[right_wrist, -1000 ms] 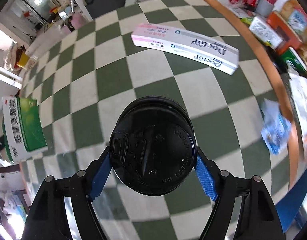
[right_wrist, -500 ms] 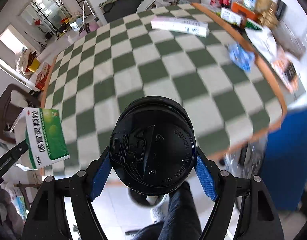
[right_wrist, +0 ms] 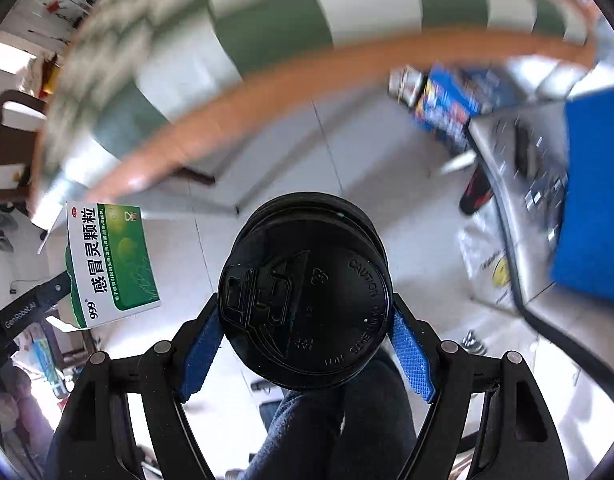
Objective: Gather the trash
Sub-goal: 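Carry the lid and green box to the bin and release both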
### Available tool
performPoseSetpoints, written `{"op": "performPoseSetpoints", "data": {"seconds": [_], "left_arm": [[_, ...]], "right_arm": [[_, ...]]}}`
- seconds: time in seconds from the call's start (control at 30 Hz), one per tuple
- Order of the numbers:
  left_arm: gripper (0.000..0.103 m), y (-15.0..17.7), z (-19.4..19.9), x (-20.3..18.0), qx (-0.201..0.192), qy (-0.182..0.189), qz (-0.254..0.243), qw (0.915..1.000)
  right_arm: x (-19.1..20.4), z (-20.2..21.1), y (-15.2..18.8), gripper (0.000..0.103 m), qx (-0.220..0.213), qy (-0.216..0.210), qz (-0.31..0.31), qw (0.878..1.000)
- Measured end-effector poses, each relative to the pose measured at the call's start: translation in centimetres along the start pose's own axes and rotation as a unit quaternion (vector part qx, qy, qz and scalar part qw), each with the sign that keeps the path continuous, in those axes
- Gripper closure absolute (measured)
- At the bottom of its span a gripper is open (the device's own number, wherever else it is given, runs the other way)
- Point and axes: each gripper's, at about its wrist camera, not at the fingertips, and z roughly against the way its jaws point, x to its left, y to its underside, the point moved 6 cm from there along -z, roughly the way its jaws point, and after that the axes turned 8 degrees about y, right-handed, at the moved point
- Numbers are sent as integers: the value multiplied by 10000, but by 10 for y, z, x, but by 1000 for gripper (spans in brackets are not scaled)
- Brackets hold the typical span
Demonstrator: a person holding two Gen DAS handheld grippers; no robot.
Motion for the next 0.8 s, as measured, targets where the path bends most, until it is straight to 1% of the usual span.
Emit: {"op": "performPoseSetpoints", "data": {"seconds": [0.07,0.1,0.23,0.27,0.37,0.4,0.47,0.5,0.57,0.67,0.73,0.77,0.8], "left_arm": [[103,4,-51,11,211,16,109,9997],[103,5,-76,16,299,3,152,9994],[103,4,-170,35,629,-5,242,9977],[103,4,-184,37,678,9,257,9974],[103,3,-235,46,819,5,227,9964],[103,3,-252,47,876,60,238,9959],[103,6,-271,52,963,62,177,9952],[100,6,-279,54,970,51,149,9952],[97,7,-292,56,1006,85,133,9948],[97,11,-298,67,1006,29,145,9948],[94,13,-297,73,971,-61,161,9951],[82,14,-294,78,934,-97,163,9955],[48,13,-291,80,871,-131,151,9960]], "right_arm": [[0,-36,5,23,107,-2,41,9999],[1,-63,8,23,179,-2,97,9998],[5,-147,12,23,363,-20,216,9991],[7,-175,14,23,430,-15,266,9987],[18,-238,16,23,591,-3,450,9972],[22,-258,17,23,617,2,534,9967],[32,-288,14,23,642,35,674,9957],[35,-308,14,22,662,54,737,9951],[37,-335,15,21,709,24,810,9942],[39,-364,14,17,809,-150,855,9929],[41,-374,14,13,861,-270,863,9922],[42,-378,15,13,898,-327,907,9913],[43,-380,16,12,937,-385,956,9903]]}}
